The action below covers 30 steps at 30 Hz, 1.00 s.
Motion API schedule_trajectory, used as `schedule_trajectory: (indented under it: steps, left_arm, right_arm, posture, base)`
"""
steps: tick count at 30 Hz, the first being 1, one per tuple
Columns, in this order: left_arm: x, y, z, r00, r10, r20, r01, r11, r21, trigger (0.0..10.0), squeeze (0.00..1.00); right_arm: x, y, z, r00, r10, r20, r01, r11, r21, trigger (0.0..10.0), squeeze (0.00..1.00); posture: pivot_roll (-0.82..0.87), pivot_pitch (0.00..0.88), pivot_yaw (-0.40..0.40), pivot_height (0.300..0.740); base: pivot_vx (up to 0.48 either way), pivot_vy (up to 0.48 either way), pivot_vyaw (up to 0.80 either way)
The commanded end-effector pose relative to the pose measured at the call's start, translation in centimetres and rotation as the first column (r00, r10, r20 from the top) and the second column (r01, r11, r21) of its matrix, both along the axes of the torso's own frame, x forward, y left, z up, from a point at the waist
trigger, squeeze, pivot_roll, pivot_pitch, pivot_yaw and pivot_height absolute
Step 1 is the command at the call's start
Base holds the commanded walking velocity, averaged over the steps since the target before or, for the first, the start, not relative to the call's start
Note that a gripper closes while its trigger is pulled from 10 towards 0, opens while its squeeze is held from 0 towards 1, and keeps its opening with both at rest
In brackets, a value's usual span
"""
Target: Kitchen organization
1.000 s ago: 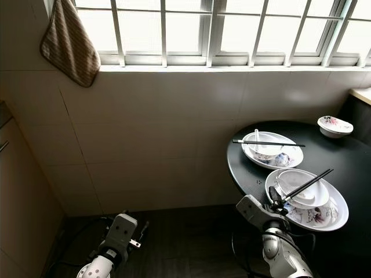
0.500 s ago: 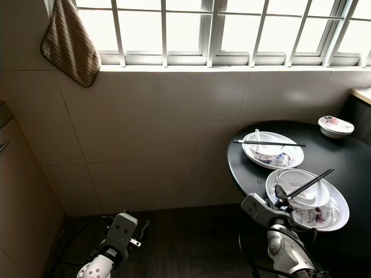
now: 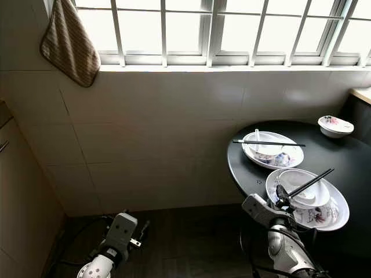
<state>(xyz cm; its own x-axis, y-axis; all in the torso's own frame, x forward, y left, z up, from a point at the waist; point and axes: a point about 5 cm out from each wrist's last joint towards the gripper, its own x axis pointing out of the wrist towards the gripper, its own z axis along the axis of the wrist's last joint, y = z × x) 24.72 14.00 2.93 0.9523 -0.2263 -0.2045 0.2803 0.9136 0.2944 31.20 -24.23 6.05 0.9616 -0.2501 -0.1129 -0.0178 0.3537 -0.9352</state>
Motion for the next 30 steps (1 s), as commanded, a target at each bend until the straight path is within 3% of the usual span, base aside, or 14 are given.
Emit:
schedule_trajectory:
  steps: [1, 30]
  left_arm:
    - [0.23, -0.16, 0.06, 1.000, -0.004, 0.004, 0.004, 1.000, -0.012, 10.0, 0.00]
    - [0.42, -0.53, 0.02, 1.000, -0.001, 0.007, 0.001, 1.000, -0.029, 10.0, 0.00]
  right_arm:
    - [0.41, -0.48, 0.76, 1.000, -0.002, 0.024, 0.003, 1.000, -0.030, 10.0, 0.35]
    - [0.41, -0.19, 1.32, 0.998, 0.003, 0.064, 0.002, 0.997, -0.073, 10.0, 0.35]
  posture:
    - [0.01, 0.000, -0.039, 0.740]
    - [0.00, 0.000, -0.046, 0.740]
  base:
    - [0.000, 0.000, 0.00]
    - [0.000, 0.000, 0.00]
